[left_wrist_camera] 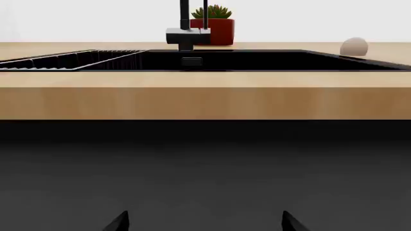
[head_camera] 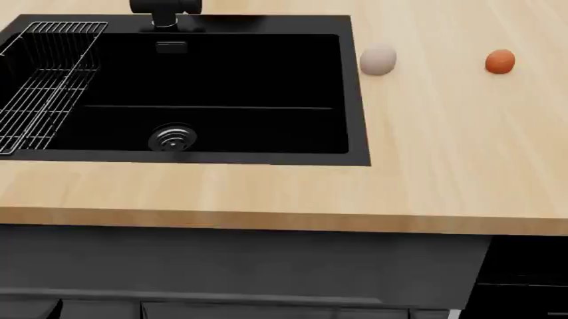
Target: Place the eggs and milk next to the bowl.
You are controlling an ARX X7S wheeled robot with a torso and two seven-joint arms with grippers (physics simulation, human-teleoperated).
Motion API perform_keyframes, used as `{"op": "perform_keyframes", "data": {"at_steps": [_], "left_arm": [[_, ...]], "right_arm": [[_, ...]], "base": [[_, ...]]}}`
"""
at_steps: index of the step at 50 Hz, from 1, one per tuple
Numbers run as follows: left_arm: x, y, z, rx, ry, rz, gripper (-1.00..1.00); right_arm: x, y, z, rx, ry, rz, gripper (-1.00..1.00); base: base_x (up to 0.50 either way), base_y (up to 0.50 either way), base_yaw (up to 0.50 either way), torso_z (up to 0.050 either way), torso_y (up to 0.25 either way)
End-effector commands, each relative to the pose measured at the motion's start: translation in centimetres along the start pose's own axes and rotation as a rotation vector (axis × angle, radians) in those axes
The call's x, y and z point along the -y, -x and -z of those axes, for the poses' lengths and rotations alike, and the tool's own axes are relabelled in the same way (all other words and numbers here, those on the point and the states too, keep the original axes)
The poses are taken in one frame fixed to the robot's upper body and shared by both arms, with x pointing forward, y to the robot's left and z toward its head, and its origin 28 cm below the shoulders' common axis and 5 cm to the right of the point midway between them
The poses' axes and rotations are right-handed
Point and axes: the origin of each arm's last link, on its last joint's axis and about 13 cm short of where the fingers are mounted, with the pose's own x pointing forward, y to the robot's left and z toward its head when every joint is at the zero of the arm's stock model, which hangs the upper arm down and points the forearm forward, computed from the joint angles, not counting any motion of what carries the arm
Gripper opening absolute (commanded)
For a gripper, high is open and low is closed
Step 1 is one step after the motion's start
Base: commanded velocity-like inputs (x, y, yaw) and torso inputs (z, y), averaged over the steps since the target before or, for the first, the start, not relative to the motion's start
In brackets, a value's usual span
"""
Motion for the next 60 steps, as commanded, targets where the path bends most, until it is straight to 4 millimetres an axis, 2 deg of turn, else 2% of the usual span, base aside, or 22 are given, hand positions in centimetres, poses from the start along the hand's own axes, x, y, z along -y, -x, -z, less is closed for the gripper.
{"op": "perform_keyframes", "data": {"at_steps": [1, 43, 44, 45, 50, 60], "left_arm": [[0.0, 0.0, 0.0, 0.0, 0.0, 0.0, 1.0], [0.1, 0.1, -0.3, 0.011, 0.002, 0.02, 1.0], [0.2, 0.1, -2.0, 0.086, 0.006, 0.025, 1.0], [0.2, 0.1, -0.4, -0.007, 0.021, 0.028, 1.0], [0.4, 0.3, -0.5, -0.002, 0.01, 0.053, 1.0], [0.4, 0.3, -0.7, -0.013, -0.014, 0.055, 1.0]], "right_arm": [[0.0, 0.0, 0.0, 0.0, 0.0, 0.0, 1.0], [-0.3, 0.2, -0.1, 0.001, 0.002, -0.015, 1.0], [-0.3, 0.2, -0.1, 0.0, 0.002, -0.016, 1.0], [-0.4, 0.2, -0.1, -0.001, 0.004, -0.017, 1.0], [-0.4, 0.1, 0.0, 0.0, 0.003, -0.02, 1.0], [-0.3, 0.0, 0.0, 0.001, -0.001, -0.02, 1.0]], "base": [[0.0, 0.0, 0.0, 0.0, 0.0], [0.0, 0.0, 0.0, 0.0, 0.0], [0.0, 0.0, 0.0, 0.0, 0.0], [0.0, 0.0, 0.0, 0.0, 0.0], [0.0, 0.0, 0.0, 0.0, 0.0], [0.0, 0.0, 0.0, 0.05, 0.0]]}}
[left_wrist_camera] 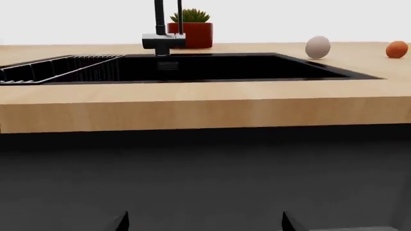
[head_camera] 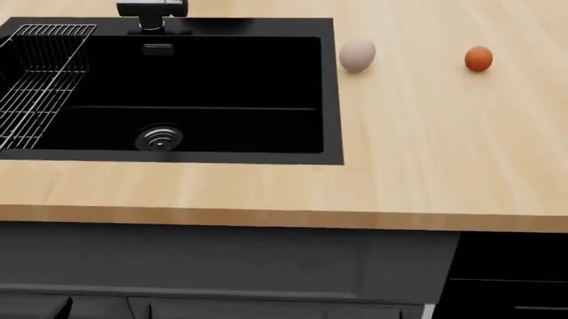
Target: Place the eggs and milk next to the bowl.
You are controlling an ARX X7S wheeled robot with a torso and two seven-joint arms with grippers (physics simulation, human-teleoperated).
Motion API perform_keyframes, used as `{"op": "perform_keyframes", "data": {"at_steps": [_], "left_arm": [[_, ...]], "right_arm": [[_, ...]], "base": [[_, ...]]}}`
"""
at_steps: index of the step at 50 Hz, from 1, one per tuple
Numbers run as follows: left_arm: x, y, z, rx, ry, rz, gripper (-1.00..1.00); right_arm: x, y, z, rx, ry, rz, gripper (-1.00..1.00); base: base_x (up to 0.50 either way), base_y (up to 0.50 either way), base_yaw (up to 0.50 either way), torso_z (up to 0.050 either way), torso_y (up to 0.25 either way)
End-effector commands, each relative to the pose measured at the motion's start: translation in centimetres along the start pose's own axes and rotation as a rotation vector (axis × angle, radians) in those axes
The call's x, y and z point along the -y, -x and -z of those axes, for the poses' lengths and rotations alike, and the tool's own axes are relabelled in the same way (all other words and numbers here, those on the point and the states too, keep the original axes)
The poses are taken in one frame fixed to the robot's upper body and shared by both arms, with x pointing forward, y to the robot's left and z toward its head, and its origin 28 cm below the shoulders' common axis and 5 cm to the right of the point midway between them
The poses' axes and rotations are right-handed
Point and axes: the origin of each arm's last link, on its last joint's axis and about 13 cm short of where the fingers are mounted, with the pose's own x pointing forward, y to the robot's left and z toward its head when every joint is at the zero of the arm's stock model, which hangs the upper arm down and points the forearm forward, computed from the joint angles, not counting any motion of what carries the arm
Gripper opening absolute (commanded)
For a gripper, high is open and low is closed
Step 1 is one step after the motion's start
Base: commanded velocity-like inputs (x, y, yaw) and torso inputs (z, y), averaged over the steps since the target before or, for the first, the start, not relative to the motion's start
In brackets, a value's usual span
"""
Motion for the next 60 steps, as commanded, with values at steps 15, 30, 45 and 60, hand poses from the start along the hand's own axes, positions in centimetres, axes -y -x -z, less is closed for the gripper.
{"op": "perform_keyframes", "data": {"at_steps": [15, 30, 45, 60], "left_arm": [[0.0, -0.1, -0.4, -0.003, 0.016, 0.009, 1.0], [-0.2, -0.3, -0.9, 0.014, 0.025, 0.012, 1.0], [-2.5, -3.9, -6.7, 0.057, 0.026, 0.014, 1.0], [-4.8, -8.4, -13.5, 0.117, 0.051, -0.023, 1.0]], "right_arm": [[0.1, -0.3, -0.3, 0.008, 0.005, 0.003, 1.0], [0.0, -0.7, -0.9, 0.021, 0.019, -0.001, 1.0], [2.8, -4.2, -5.9, 0.1, 0.082, 0.027, 1.0], [5.0, -7.2, -12.5, 0.175, 0.103, 0.02, 1.0]], "base": [[0.0, 0.0, 0.0, 0.05, 0.0], [0.0, 0.0, 0.0, 0.05, 0.0], [0.0, 0.0, 0.0, 0.015, 0.0], [0.0, 0.0, 0.0, 0.0, 0.0]]}}
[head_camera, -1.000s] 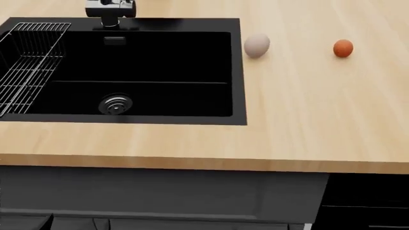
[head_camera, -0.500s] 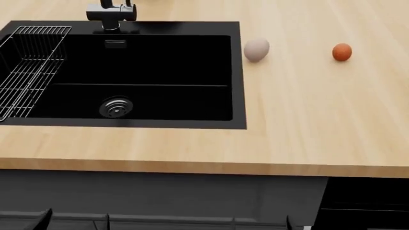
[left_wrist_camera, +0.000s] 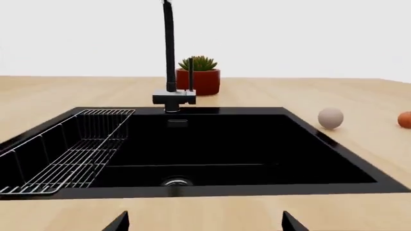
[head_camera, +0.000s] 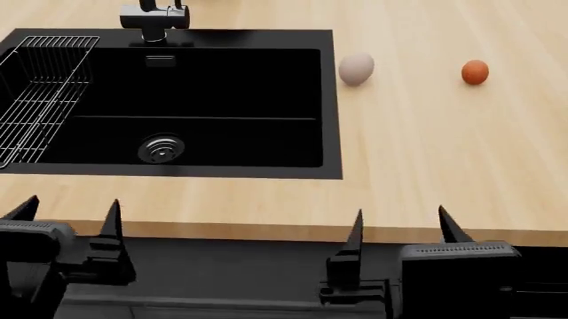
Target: Place the eggs and milk next to the bowl.
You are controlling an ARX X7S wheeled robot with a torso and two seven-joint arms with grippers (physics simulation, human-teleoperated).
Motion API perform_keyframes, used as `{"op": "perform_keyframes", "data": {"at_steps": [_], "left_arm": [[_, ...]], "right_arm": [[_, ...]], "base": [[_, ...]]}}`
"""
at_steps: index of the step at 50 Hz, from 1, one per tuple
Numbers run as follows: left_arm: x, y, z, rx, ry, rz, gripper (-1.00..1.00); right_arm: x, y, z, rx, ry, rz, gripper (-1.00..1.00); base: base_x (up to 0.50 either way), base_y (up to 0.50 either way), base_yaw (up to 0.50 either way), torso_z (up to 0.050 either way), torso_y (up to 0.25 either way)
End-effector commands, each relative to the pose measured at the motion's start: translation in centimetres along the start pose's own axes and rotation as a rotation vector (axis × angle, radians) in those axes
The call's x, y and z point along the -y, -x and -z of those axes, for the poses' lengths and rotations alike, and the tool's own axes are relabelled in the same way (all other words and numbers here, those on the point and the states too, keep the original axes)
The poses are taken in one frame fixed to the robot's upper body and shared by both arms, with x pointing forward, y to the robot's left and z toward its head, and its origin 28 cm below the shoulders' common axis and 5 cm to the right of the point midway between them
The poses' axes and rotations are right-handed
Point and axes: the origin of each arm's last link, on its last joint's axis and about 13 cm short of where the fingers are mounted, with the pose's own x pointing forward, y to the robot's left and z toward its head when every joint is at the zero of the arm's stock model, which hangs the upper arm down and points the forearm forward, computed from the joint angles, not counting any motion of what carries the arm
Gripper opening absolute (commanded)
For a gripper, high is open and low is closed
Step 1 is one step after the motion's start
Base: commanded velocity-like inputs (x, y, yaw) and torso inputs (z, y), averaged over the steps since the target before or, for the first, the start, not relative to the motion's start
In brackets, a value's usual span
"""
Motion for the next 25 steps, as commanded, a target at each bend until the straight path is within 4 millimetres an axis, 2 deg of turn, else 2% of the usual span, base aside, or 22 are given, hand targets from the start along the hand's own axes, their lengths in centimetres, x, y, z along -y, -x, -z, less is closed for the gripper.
{"op": "perform_keyframes", "data": {"at_steps": [1, 13, 25], "left_arm": [[-1.7, -3.4, -4.8, 0.055, 0.025, -0.029, 1.0], [-2.8, -5.7, -7.2, 0.064, -0.001, -0.036, 1.0], [-3.0, -5.7, -7.3, 0.071, -0.014, -0.028, 1.0]], "right_arm": [[2.1, -2.6, -3.9, 0.052, 0.005, 0.009, 1.0], [3.4, -5.1, -6.8, 0.077, 0.011, 0.023, 1.0], [3.0, -5.3, -7.2, 0.073, 0.018, 0.007, 1.0]], "base": [[0.0, 0.0, 0.0, 0.0, 0.0], [0.0, 0.0, 0.0, 0.0, 0.0], [0.0, -0.05, 0.0, 0.0, 0.0]]}}
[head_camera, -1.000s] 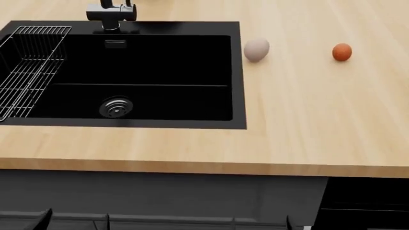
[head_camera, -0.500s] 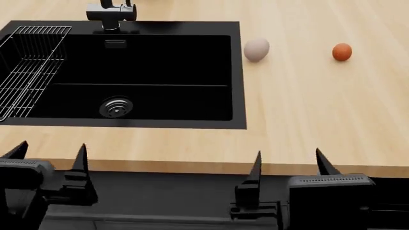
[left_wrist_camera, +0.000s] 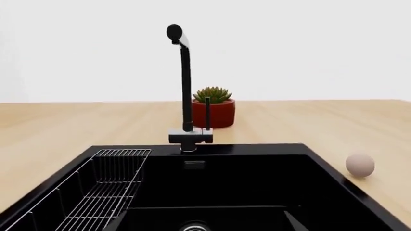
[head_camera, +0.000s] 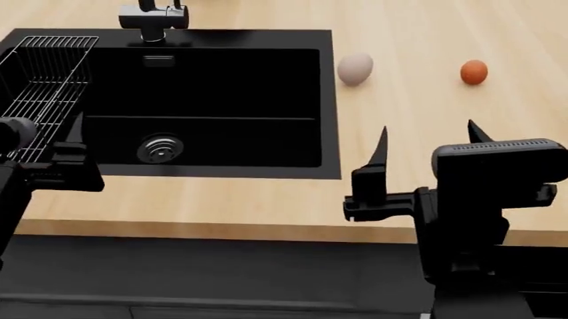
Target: Place the eggs and milk next to the bowl.
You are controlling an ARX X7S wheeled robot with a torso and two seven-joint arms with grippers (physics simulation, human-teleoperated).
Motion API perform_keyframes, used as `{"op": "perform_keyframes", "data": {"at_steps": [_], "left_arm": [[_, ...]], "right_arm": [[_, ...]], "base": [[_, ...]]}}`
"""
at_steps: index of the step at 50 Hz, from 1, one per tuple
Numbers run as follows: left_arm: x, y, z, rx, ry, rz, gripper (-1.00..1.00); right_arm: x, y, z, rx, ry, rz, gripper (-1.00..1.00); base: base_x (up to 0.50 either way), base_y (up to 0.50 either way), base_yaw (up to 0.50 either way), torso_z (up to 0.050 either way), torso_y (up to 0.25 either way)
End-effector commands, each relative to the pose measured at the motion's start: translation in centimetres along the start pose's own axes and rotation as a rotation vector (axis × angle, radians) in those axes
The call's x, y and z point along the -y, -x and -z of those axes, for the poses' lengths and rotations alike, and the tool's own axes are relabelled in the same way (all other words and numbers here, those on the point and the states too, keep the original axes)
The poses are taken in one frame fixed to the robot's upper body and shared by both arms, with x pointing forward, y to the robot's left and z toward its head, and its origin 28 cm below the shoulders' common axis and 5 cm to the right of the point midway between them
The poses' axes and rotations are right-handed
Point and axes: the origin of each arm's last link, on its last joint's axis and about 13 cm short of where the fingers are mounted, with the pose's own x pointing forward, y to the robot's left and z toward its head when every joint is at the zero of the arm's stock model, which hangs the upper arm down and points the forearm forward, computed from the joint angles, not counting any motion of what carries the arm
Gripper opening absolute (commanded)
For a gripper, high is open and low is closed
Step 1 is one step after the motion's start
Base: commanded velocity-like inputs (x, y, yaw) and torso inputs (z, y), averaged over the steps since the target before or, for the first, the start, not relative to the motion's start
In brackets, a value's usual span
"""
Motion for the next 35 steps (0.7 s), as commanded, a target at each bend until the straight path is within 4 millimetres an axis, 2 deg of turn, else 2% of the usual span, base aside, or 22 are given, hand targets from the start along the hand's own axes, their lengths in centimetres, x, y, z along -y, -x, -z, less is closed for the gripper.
{"op": "perform_keyframes", "data": {"at_steps": [1, 9, 35], "left_arm": [[-0.4, -0.6, -0.7, 0.013, 0.014, 0.006, 1.0], [-0.3, -0.4, -1.0, 0.008, 0.029, 0.008, 1.0], [0.2, -0.4, 0.0, -0.018, 0.052, 0.03, 1.0]], "right_arm": [[0.3, -0.7, -1.0, 0.008, -0.006, 0.002, 1.0], [0.2, -0.6, -0.7, 0.002, -0.014, -0.001, 1.0], [0.3, -0.4, -0.3, -0.009, -0.017, -0.004, 1.0]], "base": [[0.0, -0.5, 0.0, 0.0, 0.0], [0.0, -0.5, 0.0, 0.0, 0.0], [0.0, -0.5, 0.0, 0.0, 0.0]]}}
